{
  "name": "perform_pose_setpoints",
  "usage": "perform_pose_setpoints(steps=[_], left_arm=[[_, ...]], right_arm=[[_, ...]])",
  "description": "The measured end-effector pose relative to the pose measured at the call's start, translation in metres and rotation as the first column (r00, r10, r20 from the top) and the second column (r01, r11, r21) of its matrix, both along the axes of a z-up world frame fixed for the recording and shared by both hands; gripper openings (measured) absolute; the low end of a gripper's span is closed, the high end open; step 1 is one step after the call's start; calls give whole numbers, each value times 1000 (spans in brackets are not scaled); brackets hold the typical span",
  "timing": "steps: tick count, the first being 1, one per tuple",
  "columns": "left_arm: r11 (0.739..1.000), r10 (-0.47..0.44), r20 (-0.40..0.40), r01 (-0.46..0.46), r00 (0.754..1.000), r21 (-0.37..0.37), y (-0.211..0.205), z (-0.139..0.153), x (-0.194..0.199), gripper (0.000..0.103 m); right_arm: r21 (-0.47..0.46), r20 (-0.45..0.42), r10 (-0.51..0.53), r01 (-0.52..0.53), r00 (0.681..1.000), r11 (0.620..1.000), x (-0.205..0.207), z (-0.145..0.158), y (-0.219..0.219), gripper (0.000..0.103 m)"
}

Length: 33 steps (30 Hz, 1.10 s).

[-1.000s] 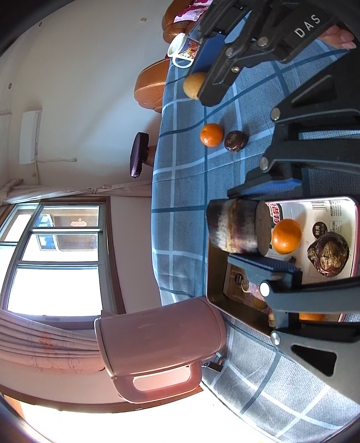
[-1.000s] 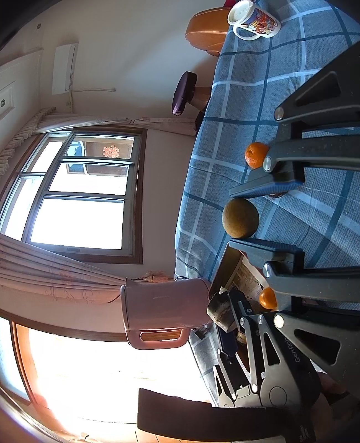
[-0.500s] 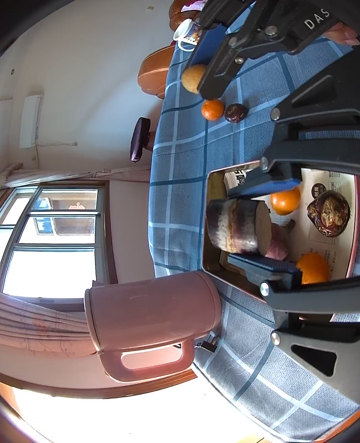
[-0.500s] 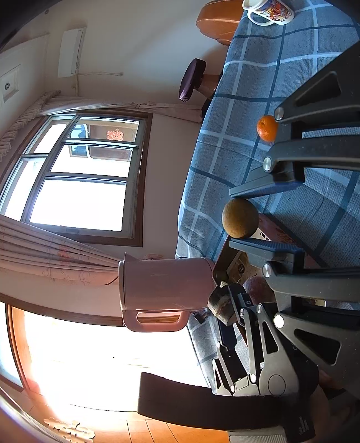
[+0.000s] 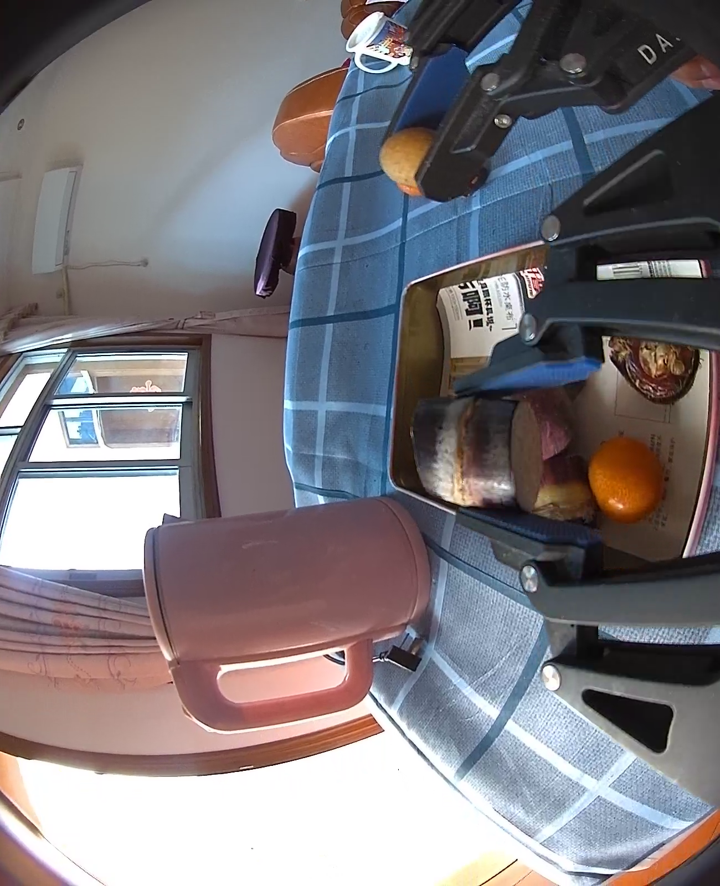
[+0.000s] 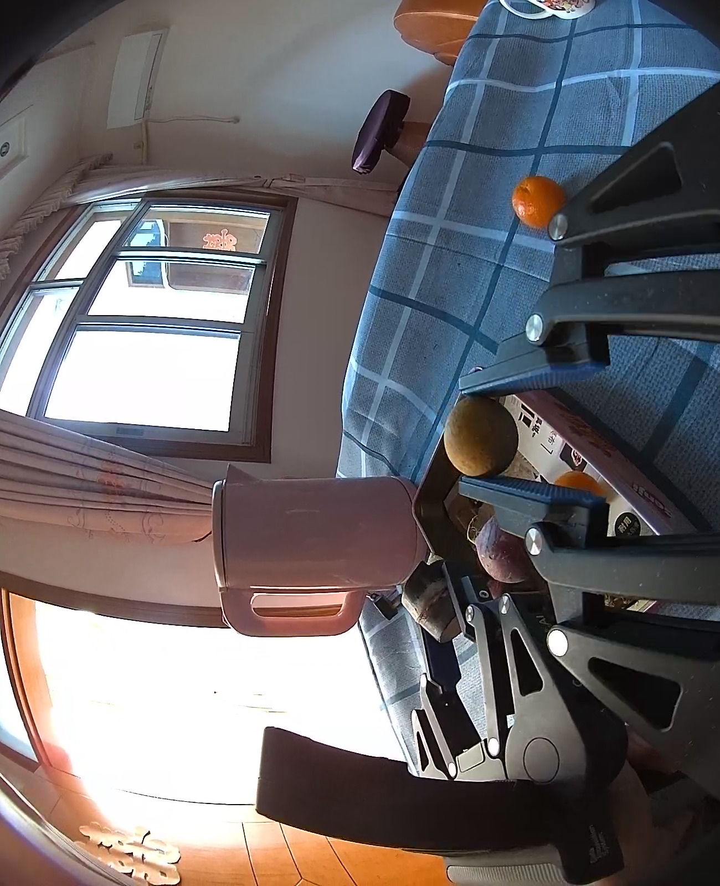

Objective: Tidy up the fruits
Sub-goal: 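Lower and release the yam piece into the tin while the right tool releases the brown fruit there, then grasp the dark round taro slice with the left tool while the right tool reaches the tangerine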

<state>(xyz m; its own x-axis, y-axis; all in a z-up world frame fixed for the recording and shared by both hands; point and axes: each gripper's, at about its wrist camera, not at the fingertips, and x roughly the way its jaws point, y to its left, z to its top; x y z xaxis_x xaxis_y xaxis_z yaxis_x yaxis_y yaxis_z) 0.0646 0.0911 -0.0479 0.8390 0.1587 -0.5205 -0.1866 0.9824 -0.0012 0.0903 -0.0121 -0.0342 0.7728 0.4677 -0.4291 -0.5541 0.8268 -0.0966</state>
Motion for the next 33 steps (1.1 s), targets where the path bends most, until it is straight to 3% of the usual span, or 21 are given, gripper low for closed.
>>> perform_pose_setpoints(steps=[13,22,24,27,33], left_arm=[[1000,14,-73,-15,997,-12,12,-20,7,41],[999,25,-74,-27,997,-22,16,-21,5,44],[999,26,-62,-27,998,-27,15,-17,3,55],[999,25,-23,-26,999,-37,10,-8,-2,69],[999,-37,1,37,999,-36,-17,8,-1,72]], right_arm=[[-60,-136,67,-76,988,995,12,-34,28,31],[-86,-164,71,-86,984,993,14,-41,30,35],[-86,-158,73,-87,985,992,11,-38,24,57],[-91,-138,45,-58,989,994,10,-27,7,58],[-116,-124,-69,54,990,992,16,-8,-50,58]])
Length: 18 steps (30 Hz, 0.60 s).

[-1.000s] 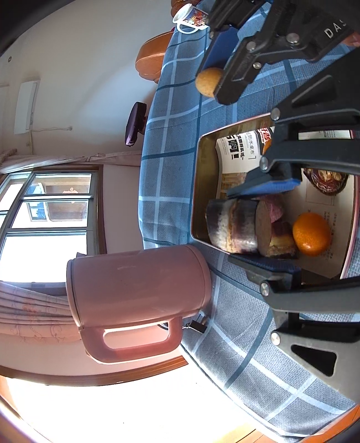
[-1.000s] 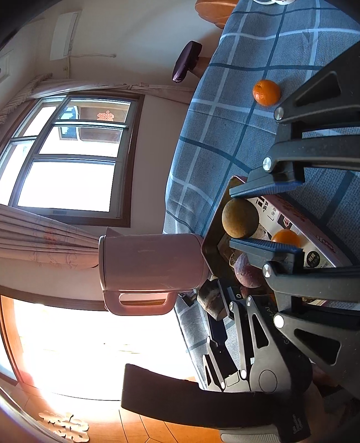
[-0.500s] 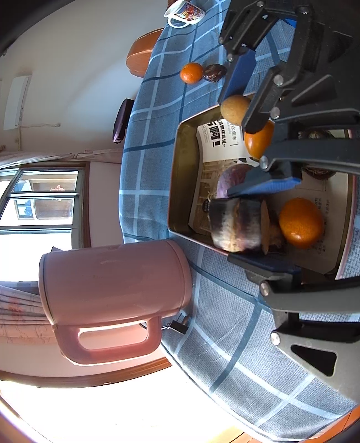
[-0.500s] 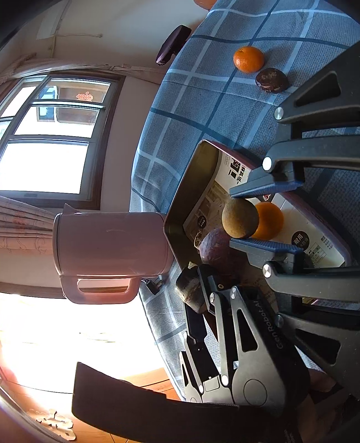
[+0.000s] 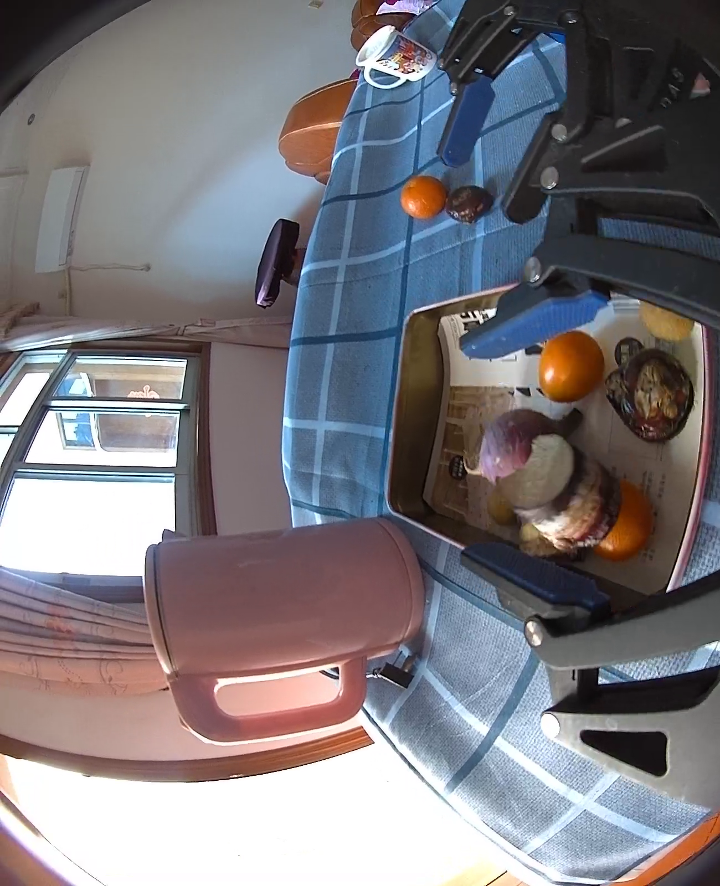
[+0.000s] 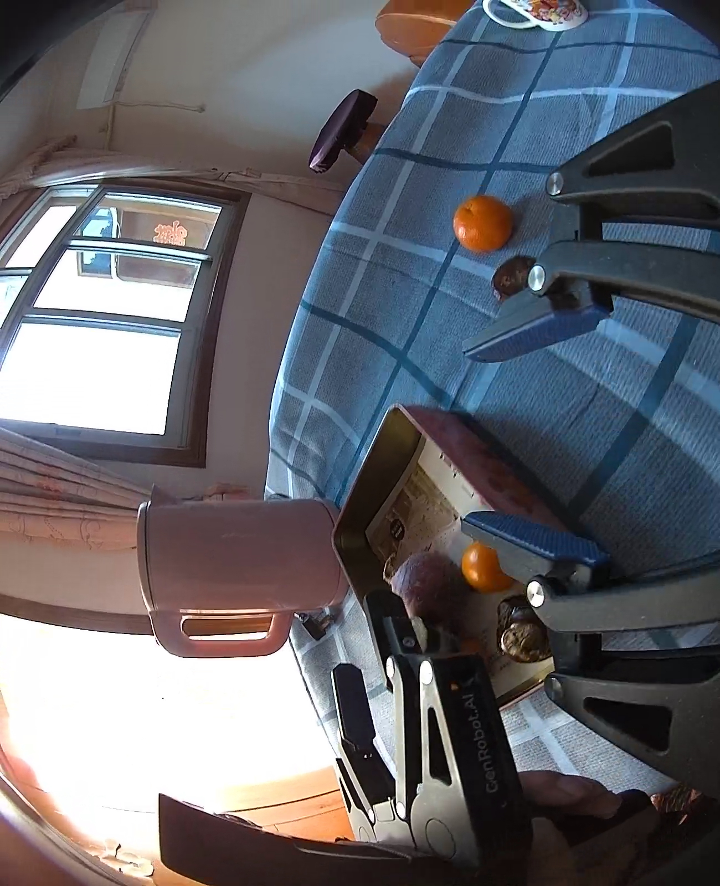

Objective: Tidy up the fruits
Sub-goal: 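Grasp the dark round taro slice with the left tool while the right tool reaches the tangerine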

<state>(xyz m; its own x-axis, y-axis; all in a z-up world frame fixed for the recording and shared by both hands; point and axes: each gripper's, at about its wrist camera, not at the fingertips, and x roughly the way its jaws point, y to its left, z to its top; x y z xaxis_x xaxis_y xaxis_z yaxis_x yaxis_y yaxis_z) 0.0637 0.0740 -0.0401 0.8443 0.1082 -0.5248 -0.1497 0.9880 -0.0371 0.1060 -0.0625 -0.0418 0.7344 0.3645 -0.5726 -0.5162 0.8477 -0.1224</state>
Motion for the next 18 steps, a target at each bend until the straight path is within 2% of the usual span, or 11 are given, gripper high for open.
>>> perform_pose_setpoints(steps=[3,9,13,16,17,18], left_arm=[[999,-48,3,48,999,19,-24,7,5,72],[985,-157,-19,158,987,69,-85,18,24,73],[972,-217,-73,223,973,79,-122,15,47,73],[967,-226,-134,239,965,87,-142,1,73,72],[967,-227,-161,242,961,84,-146,-6,84,71],[966,-228,-188,246,955,75,-151,-12,91,64]], right_arm=[[-11,8,-96,97,995,995,9,8,-36,58],[9,8,-259,259,966,966,23,26,-94,59],[22,14,-318,318,948,948,29,34,-117,65],[49,1,-347,347,938,937,37,36,-127,67],[58,-4,-353,353,936,934,40,35,-129,67],[62,-6,-360,360,933,931,42,34,-131,67]])
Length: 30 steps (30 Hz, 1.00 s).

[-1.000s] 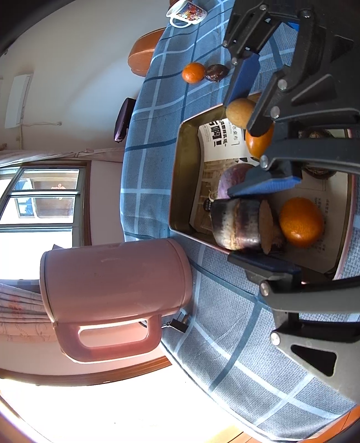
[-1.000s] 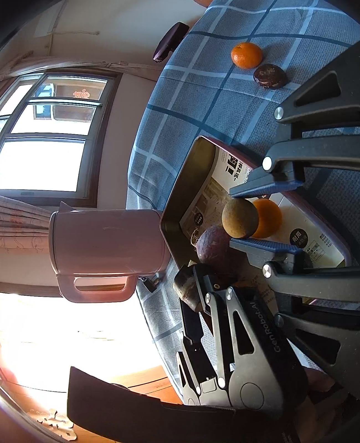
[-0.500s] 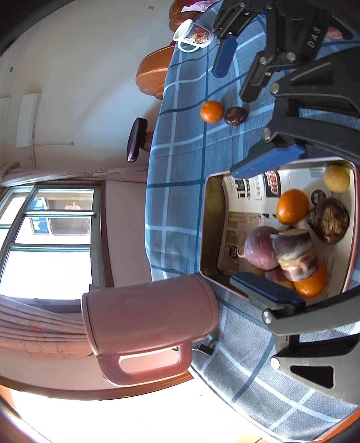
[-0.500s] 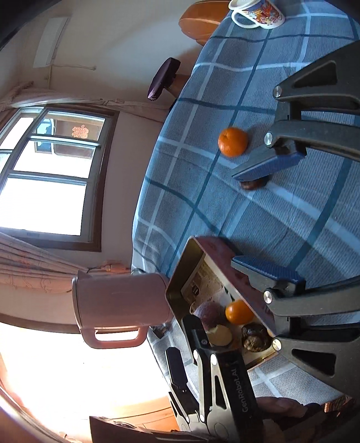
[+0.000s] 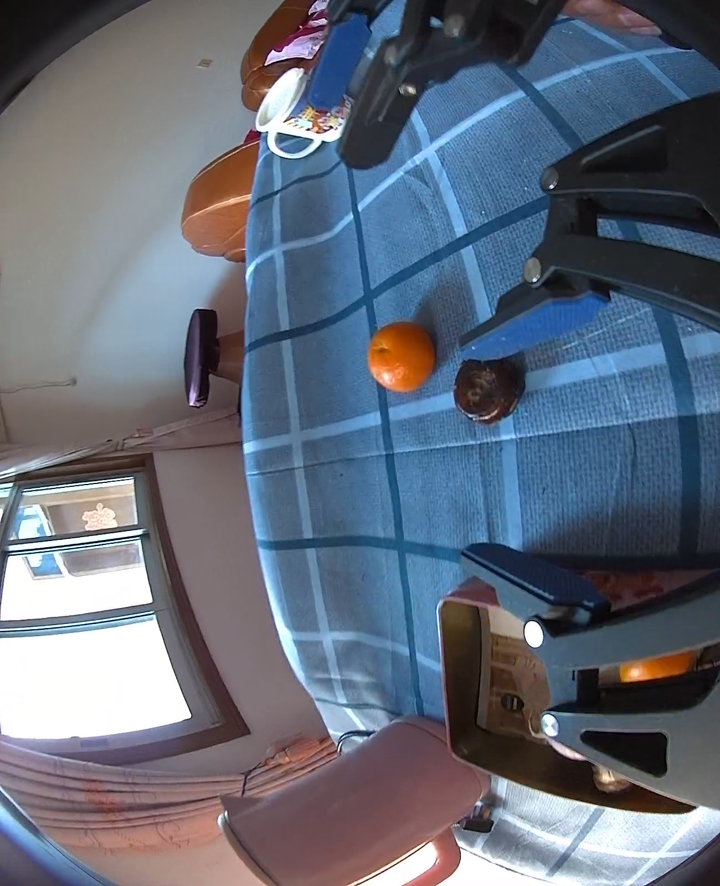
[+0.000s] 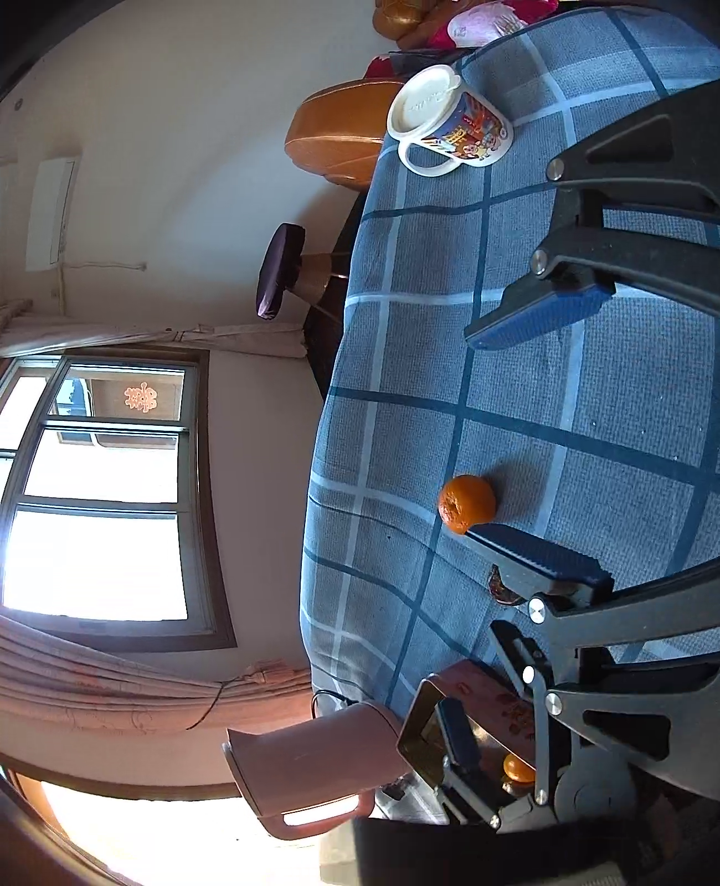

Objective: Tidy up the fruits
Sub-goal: 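Grasp the dark round taro slice with the left tool while the right tool reaches the tangerine, then lift the taro slice with the left tool while the right tool grasps the tangerine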

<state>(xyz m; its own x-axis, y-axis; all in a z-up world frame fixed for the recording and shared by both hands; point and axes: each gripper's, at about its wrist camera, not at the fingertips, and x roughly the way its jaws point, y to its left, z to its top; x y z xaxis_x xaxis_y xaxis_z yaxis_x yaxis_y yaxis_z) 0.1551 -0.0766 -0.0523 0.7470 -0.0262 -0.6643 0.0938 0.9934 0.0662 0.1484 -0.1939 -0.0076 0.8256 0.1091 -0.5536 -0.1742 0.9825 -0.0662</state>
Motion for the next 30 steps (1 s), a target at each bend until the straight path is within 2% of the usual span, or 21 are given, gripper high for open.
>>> perform_pose_setpoints(steps=[3,6,9,11,13,17,20,22,26,30], left_arm=[[1000,-25,-80,23,997,-17,-11,-17,20,53],[999,-36,-127,36,991,-3,-20,-31,36,51],[999,-54,-130,54,990,-7,-22,-34,40,50],[997,-73,-152,69,986,-35,-22,-35,43,44],[996,-80,-168,71,983,-58,-20,-38,44,43],[995,-91,-174,82,981,-59,-23,-48,44,41],[994,-91,-166,79,982,-77,-19,-46,46,40],[995,-72,-133,62,989,-74,-13,-38,46,40],[999,39,-13,-39,999,-17,5,-11,51,40],[991,130,28,-130,991,5,20,-4,62,40]], right_arm=[[11,-9,-21,21,1000,1000,9,-6,-4,67],[21,-19,-34,34,999,999,16,-11,-7,67],[22,-29,-37,38,999,999,22,-16,-8,67],[20,-36,-37,38,999,999,25,-18,-7,67],[20,-37,-37,38,999,999,27,-21,-6,67],[20,-48,-38,39,998,999,31,-27,-3,67],[23,-52,-37,38,998,999,33,-28,0,67],[26,-48,-32,34,998,999,35,-28,3,67],[35,-56,-11,13,998,999,46,-31,14,67],[34,-78,-14,16,997,999,64,-42,26,67]])
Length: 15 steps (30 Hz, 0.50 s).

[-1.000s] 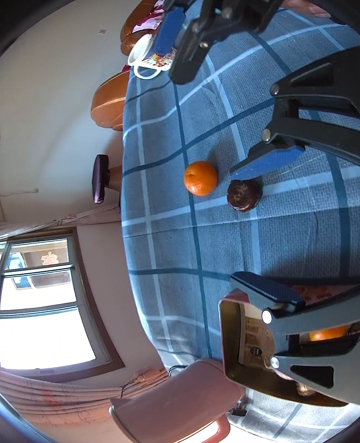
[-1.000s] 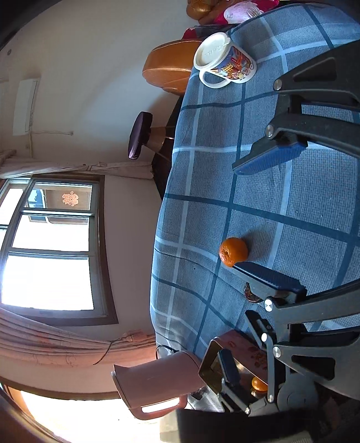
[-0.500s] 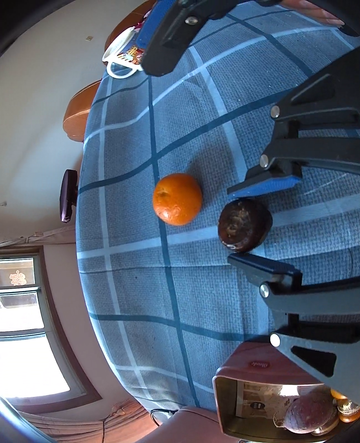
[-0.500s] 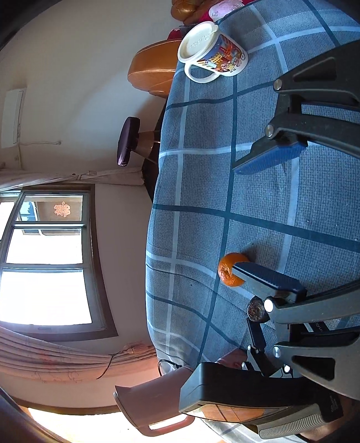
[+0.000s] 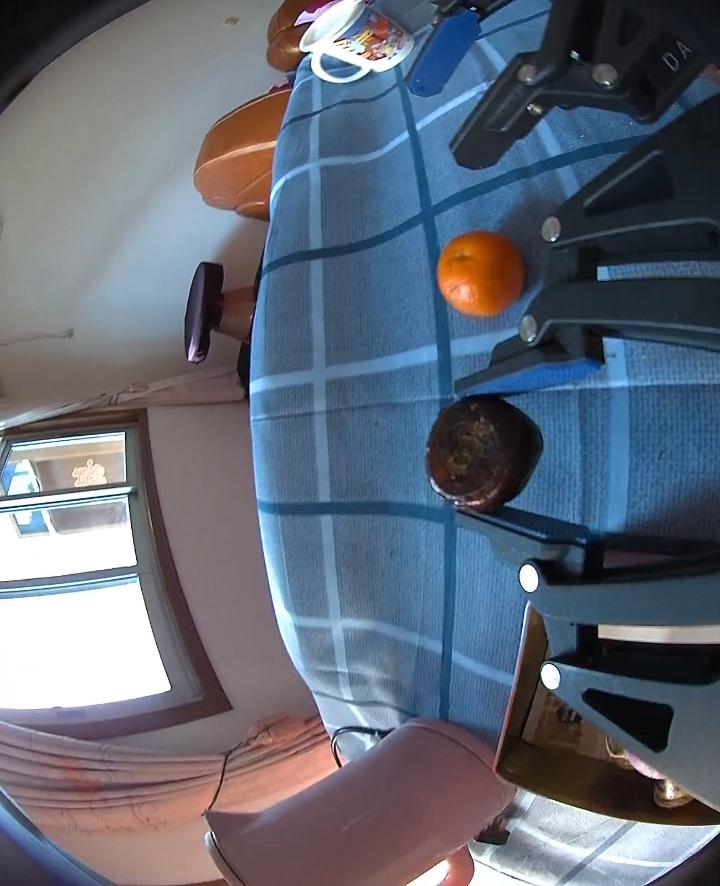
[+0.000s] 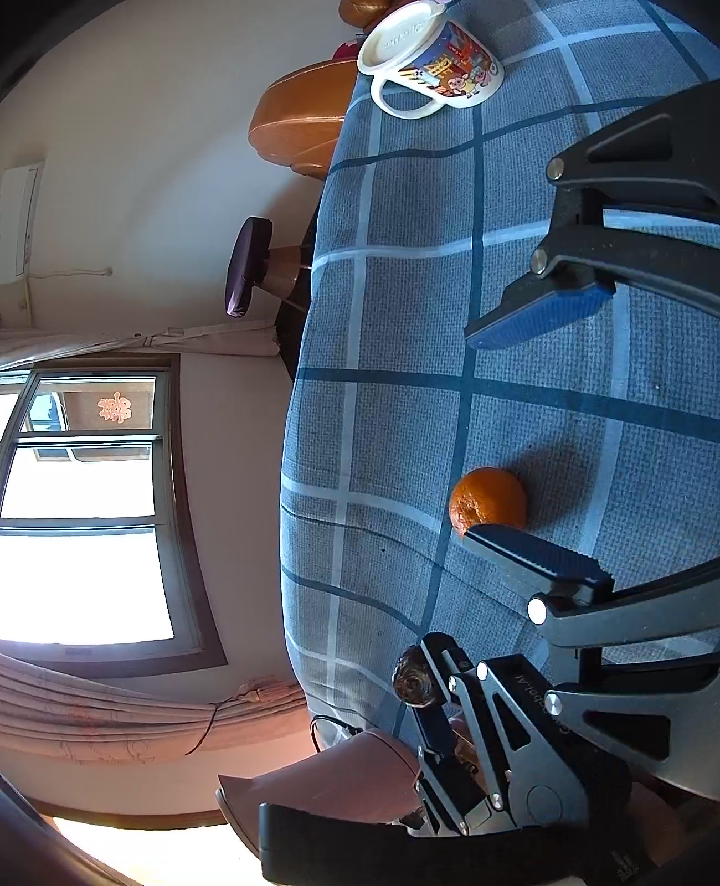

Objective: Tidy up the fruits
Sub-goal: 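Lift the taro slice with the left tool while the right tool grasps the tangerine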

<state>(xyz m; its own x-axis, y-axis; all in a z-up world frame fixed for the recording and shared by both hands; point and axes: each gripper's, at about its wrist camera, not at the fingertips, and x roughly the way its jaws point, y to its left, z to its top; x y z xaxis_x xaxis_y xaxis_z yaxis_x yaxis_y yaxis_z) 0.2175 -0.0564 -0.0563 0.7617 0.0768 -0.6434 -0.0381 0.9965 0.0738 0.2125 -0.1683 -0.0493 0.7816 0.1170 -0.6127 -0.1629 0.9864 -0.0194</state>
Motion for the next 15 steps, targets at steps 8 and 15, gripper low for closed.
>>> perform_pose_setpoints(steps=[8,15], left_arm=[[999,39,38,-39,998,-19,17,1,7,40],[996,53,36,-51,998,-71,25,3,5,40]], right_arm=[[12,-49,45,-44,998,999,25,-18,17,67],[-23,-102,67,-70,993,997,35,-33,31,67]])
